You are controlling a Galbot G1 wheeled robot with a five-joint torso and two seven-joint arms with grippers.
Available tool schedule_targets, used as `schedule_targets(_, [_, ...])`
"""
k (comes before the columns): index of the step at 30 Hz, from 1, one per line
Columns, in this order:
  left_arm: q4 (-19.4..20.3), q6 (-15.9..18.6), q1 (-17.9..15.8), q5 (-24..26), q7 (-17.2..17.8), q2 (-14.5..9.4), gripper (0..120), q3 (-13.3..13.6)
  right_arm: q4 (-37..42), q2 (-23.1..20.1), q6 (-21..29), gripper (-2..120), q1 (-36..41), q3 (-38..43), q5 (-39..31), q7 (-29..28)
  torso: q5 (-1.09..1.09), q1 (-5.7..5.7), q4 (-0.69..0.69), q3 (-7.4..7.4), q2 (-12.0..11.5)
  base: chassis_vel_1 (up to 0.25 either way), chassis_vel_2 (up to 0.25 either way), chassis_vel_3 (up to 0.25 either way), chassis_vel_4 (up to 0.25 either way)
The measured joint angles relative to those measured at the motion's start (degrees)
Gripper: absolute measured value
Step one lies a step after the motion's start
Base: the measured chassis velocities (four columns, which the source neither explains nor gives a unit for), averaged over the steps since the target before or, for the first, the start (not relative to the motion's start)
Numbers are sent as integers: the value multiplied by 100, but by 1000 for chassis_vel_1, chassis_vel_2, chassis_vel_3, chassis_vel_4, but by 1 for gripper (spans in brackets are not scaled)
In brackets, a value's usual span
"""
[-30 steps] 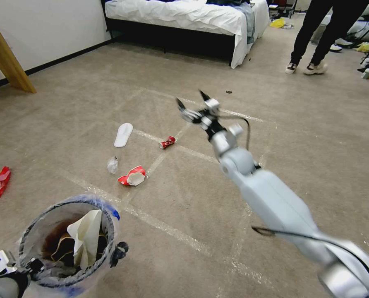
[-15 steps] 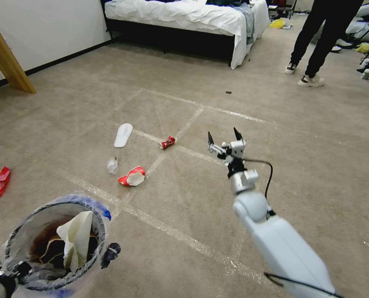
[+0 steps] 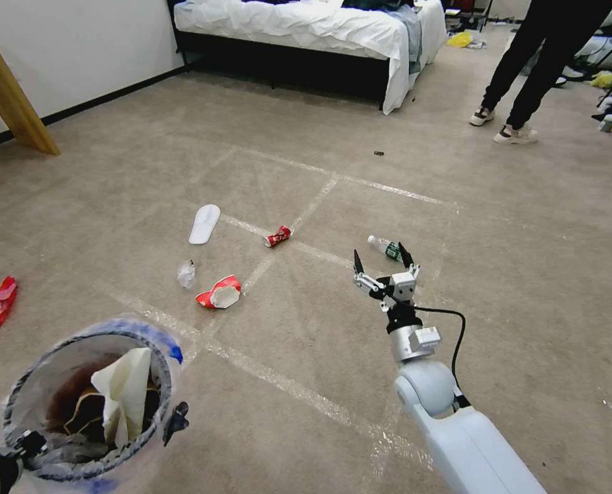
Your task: Pick up the trash bin and place the garbage on the floor into it.
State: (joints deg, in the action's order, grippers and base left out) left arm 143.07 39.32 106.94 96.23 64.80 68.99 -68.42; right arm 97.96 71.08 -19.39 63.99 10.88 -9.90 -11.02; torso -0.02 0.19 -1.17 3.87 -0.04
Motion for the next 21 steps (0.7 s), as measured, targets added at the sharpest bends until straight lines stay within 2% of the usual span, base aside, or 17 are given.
schedule_targets(9, [19, -5, 20, 2, 17, 13, 0, -8, -37, 88, -239, 100, 293, 35, 176, 125, 1, 0, 0, 0, 0, 0, 0, 0, 0])
schedule_targets(21, [20, -71, 41, -73, 98, 157, 0, 63, -94, 48, -376, 100, 401, -30, 286, 221, 1, 0, 0, 0, 0, -9, 12, 8, -6])
